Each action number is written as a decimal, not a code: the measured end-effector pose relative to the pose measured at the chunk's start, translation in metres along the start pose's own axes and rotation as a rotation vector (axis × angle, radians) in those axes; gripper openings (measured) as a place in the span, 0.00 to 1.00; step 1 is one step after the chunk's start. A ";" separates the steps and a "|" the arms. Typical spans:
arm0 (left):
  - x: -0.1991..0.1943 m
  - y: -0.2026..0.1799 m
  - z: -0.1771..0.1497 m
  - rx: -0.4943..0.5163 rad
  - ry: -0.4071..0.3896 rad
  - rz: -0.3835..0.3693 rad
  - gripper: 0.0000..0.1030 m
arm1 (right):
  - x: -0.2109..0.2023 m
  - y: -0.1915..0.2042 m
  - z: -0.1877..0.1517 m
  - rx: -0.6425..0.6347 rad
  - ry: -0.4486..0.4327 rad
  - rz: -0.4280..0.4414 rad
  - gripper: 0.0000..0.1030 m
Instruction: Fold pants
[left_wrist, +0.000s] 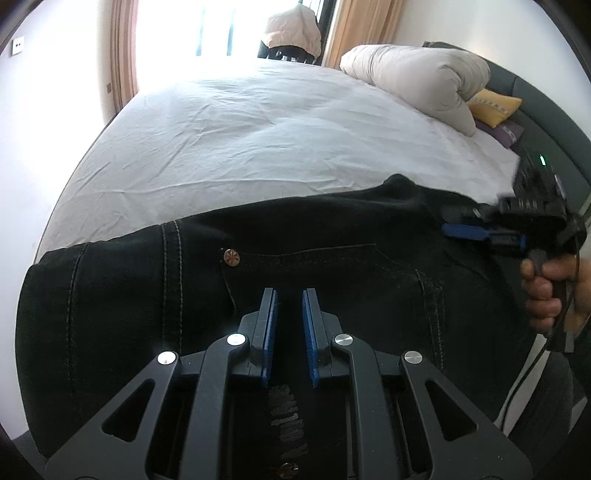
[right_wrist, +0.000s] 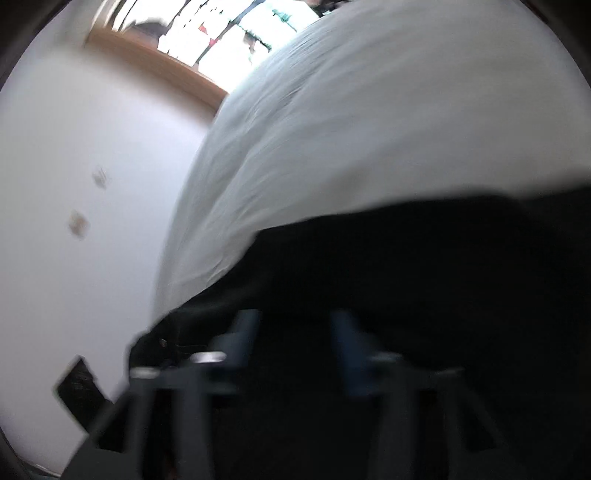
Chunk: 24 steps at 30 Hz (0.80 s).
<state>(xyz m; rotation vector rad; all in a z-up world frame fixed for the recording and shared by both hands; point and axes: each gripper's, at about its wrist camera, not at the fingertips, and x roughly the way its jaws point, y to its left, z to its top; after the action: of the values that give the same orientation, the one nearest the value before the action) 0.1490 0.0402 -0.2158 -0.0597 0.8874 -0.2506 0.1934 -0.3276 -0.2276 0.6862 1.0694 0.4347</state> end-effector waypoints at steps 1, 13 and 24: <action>-0.001 0.000 0.000 0.004 0.001 0.005 0.13 | -0.018 -0.024 -0.001 0.061 -0.024 -0.008 0.10; 0.007 -0.018 0.008 0.031 0.019 0.052 0.13 | -0.261 -0.169 -0.053 0.351 -0.438 -0.190 0.64; 0.010 -0.002 0.002 0.023 0.041 0.032 0.13 | -0.273 -0.218 -0.061 0.517 -0.484 -0.394 0.35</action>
<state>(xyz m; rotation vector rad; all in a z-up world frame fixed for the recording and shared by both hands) 0.1566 0.0358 -0.2216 -0.0192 0.9253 -0.2332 0.0209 -0.6378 -0.2212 0.9488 0.8217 -0.3536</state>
